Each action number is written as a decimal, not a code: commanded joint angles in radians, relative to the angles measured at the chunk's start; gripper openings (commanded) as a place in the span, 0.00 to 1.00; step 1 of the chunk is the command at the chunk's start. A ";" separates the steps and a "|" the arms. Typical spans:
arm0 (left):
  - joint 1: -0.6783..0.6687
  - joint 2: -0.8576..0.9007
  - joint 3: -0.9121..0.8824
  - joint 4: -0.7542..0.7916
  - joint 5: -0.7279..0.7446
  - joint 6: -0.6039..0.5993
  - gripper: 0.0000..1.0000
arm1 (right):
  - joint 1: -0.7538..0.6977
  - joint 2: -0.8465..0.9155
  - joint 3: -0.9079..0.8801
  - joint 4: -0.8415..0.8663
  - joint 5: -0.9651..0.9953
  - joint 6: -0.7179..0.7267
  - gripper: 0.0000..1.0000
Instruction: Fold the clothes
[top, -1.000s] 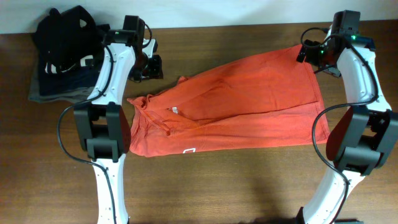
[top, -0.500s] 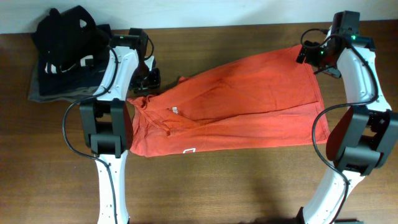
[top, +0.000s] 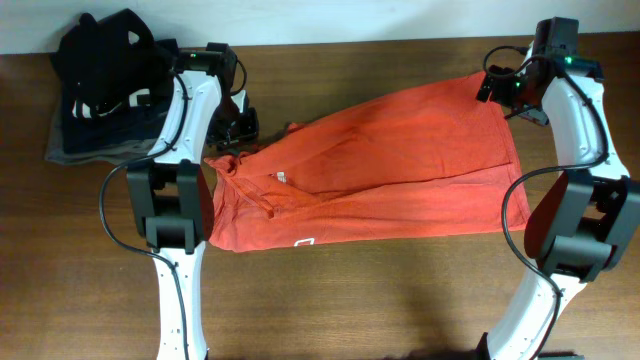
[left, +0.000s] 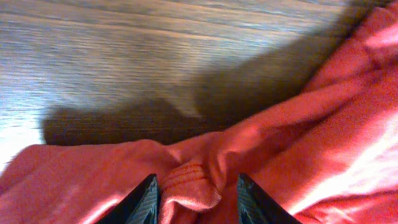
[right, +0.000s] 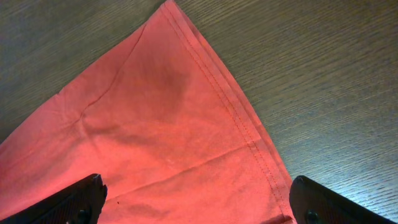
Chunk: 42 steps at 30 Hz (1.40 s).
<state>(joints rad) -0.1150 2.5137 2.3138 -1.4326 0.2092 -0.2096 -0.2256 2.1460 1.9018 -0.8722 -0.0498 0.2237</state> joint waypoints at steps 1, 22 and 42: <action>-0.002 0.018 0.008 -0.003 0.076 0.009 0.41 | -0.001 0.003 0.015 -0.005 0.009 -0.010 0.99; -0.002 0.067 0.195 -0.018 0.076 0.034 0.00 | -0.001 0.003 0.015 -0.012 0.010 -0.010 0.99; -0.060 0.043 0.274 -0.256 0.076 0.096 0.00 | -0.001 0.003 0.015 -0.018 0.010 -0.010 0.99</action>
<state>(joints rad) -0.1520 2.5771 2.5660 -1.6836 0.2737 -0.1471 -0.2256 2.1460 1.9018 -0.8856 -0.0498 0.2234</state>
